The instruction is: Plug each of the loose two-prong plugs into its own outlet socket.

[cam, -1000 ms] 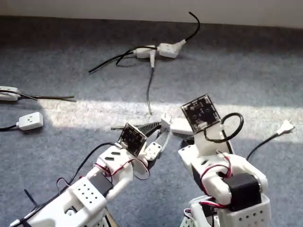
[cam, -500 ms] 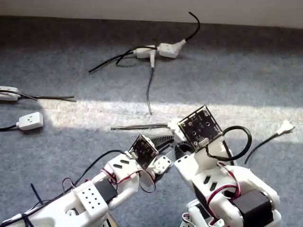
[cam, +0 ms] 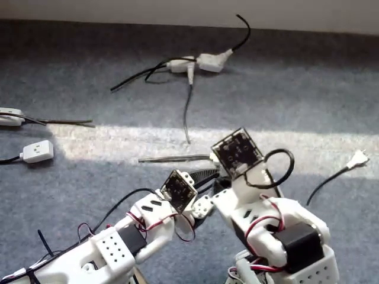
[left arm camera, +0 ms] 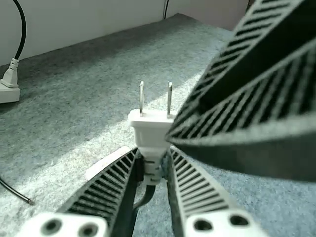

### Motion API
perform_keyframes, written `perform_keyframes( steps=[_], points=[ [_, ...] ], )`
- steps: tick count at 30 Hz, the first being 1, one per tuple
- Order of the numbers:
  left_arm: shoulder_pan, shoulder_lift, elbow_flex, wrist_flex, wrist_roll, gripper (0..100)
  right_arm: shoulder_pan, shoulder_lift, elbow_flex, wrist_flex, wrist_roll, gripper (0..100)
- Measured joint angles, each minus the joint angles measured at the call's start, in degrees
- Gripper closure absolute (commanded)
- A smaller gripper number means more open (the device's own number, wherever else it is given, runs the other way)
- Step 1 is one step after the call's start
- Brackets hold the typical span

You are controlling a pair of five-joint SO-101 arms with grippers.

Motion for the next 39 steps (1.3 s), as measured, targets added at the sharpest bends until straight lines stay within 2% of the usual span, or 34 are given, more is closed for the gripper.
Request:
perform_keyframes(
  steps=[7,17,25,31,39],
  points=[
    [-1.1,0.0,0.0,0.0,0.0,99,0.4,0.0,7.0,-5.5,0.0,99.1],
    [-1.5,0.0,-0.6,-0.4,0.2,99,11.5,-0.4,12.4,-15.9,7.3,99.1],
    [-1.6,0.1,-0.6,-0.3,0.2,99,14.1,-0.4,20.9,-23.7,8.7,99.1],
    [-1.6,0.1,-0.6,-0.3,0.2,99,14.2,-0.4,18.8,-22.4,8.7,99.1],
    [-1.2,-0.1,0.9,-0.3,0.2,99,15.2,0.0,4.7,-10.0,8.6,99.1]
  ],
)
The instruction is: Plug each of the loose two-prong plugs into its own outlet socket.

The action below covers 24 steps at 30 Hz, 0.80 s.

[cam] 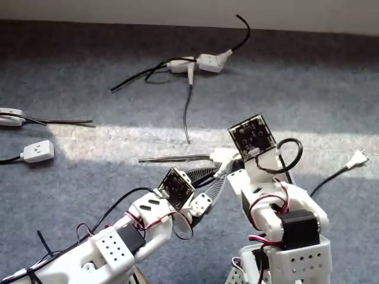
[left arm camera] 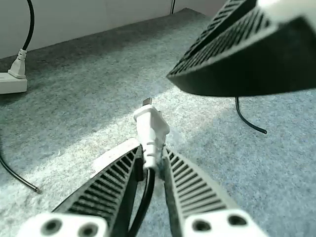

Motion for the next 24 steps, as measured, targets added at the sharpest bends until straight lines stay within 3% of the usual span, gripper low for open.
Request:
perform_keyframes(
  steps=[5,11,14,20,24],
  points=[
    [0.1,-0.1,2.4,3.4,0.0,99,0.4,0.0,-3.2,3.4,0.0,99.1],
    [0.1,-0.1,0.4,22.6,0.0,99,4.8,0.0,-3.2,3.4,0.0,99.1],
    [0.1,-0.1,0.0,26.4,-0.1,99,6.2,0.0,-3.2,3.4,0.0,99.1],
    [-0.7,-0.1,0.0,30.5,-0.1,81,6.8,0.0,-3.2,3.4,0.0,99.1],
    [-3.3,-0.2,0.0,34.3,-0.1,76,6.8,0.0,-3.2,3.4,0.0,99.1]
  ],
)
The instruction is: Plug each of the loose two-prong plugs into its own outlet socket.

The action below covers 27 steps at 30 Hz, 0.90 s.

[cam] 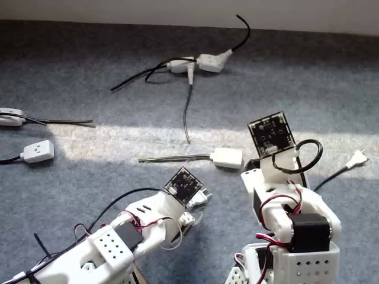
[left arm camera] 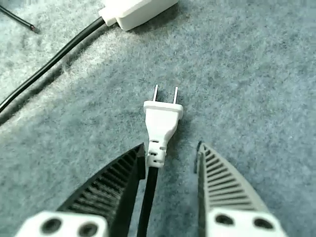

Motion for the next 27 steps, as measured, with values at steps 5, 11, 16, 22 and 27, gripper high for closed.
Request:
perform_keyframes(
  steps=[5,11,16,22,27],
  points=[
    [-2.5,0.0,-0.8,0.3,0.0,76,0.0,0.0,0.0,0.0,0.0,99.1],
    [-7.1,0.0,-2.1,-7.5,0.0,76,0.0,0.0,0.0,0.0,0.0,99.1],
    [-7.3,0.0,-1.8,-12.2,0.0,78,0.0,0.0,0.7,0.0,0.0,99.1],
    [-7.3,0.0,-1.8,-12.6,6.3,81,0.0,0.0,0.8,0.0,0.0,99.1],
    [-7.3,0.0,-1.8,-8.2,3.7,81,0.0,0.0,0.8,0.0,0.0,99.1]
  ],
)
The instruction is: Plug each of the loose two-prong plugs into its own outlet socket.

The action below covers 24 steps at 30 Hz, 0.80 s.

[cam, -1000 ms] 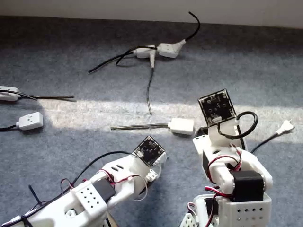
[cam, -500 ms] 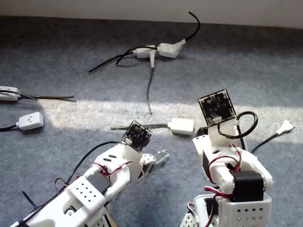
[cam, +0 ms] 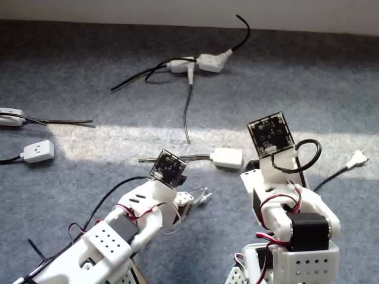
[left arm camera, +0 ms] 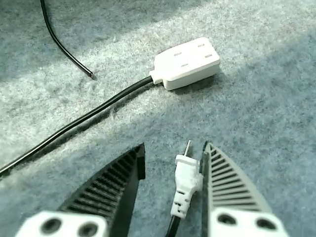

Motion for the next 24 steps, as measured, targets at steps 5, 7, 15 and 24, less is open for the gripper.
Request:
perform_keyframes(
  steps=[5,7,15,24],
  points=[
    [0.0,0.0,-0.4,6.0,-4.0,81,0.0,0.0,0.0,0.0,0.0,99.1],
    [0.0,0.0,-1.4,8.9,-4.7,81,0.0,0.0,0.0,0.0,0.0,99.1],
    [2.5,0.0,-1.8,10.7,-5.1,81,0.0,0.0,0.0,0.0,0.0,99.1],
    [3.2,0.4,-11.0,22.4,-9.7,81,0.0,0.0,0.0,0.0,0.0,99.1]
  ],
)
